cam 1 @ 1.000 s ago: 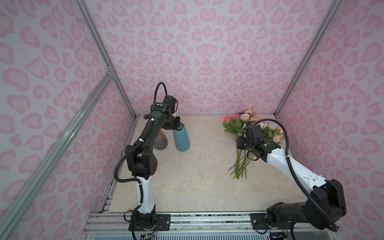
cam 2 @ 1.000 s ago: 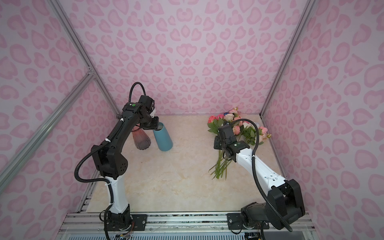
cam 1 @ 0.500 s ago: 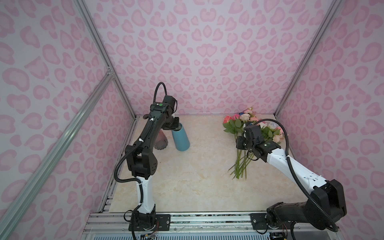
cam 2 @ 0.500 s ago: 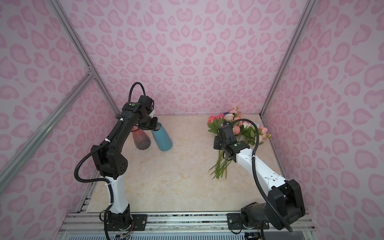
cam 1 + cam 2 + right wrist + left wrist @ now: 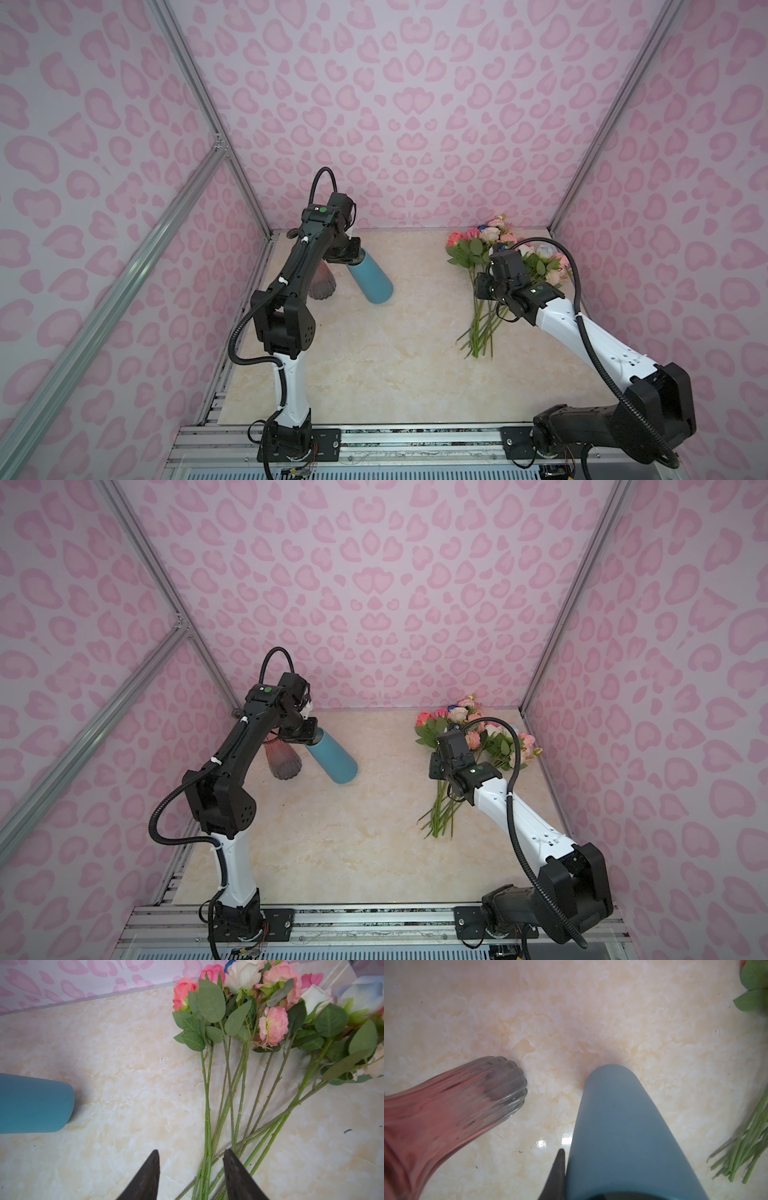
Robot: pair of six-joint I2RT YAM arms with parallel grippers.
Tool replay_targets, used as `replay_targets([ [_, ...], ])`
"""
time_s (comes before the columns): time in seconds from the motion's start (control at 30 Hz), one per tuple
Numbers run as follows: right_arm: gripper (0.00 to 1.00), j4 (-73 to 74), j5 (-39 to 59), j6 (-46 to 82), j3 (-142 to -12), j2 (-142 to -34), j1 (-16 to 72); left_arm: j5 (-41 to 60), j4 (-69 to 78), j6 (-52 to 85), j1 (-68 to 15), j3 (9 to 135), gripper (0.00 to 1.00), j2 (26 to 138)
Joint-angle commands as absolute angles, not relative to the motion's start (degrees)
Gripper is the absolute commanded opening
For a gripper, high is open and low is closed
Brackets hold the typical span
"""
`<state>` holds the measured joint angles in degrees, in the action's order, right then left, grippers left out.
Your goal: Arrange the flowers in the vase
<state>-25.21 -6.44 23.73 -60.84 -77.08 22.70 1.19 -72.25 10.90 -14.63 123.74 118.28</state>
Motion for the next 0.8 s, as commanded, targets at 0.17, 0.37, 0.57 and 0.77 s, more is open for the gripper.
replay_targets([
  [0.17, 0.51, -25.99, -7.38, 23.3, -61.29, -76.18, 22.68, -5.78, -73.38, 11.46, -21.4, 125.33, 0.03, 113.49],
  [0.37, 0.51, -26.75, -9.27, 23.05, -61.3, -74.7, 22.68, -13.23, -75.29, 12.13, -31.88, 128.59, 0.04, 114.31],
  [0.57, 0.51, -28.8, -11.94, 22.94, -62.62, -73.79, 22.38, -15.69, -80.79, 10.94, -39.93, 138.88, 0.04, 120.92],
  [0.77, 0.51, -28.66, -11.48, 23.45, -61.83, -72.97, 22.07, -18.15, -81.56, 10.35, -42.96, 137.97, 0.04, 121.54],
])
